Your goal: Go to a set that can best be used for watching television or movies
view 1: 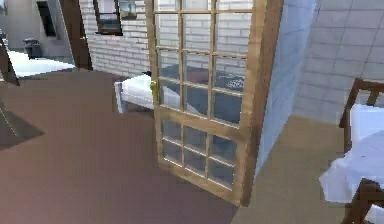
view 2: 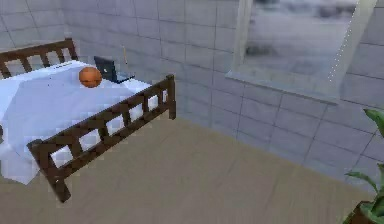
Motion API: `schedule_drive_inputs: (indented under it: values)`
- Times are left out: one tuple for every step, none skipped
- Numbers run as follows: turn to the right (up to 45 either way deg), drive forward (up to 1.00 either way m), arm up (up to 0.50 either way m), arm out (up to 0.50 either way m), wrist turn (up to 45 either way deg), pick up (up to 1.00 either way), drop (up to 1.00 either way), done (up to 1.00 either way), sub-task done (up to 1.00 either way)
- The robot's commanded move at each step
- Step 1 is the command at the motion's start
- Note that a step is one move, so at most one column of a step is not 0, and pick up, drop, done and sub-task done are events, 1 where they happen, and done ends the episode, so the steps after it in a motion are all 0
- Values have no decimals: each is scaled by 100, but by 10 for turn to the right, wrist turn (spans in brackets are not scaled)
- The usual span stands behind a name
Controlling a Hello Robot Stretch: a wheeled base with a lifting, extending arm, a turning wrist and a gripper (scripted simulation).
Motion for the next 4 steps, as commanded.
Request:
schedule_drive_inputs:
  values:
    - [-300, 0, 0, 0, 0, 0, 0, 0, 0]
    - [0, 100, 0, 0, 0, 0, 0, 0, 0]
    - [-30, 0, 0, 0, 0, 0, 0, 0, 0]
    - [0, 65, 0, 0, 0, 0, 0, 0, 0]
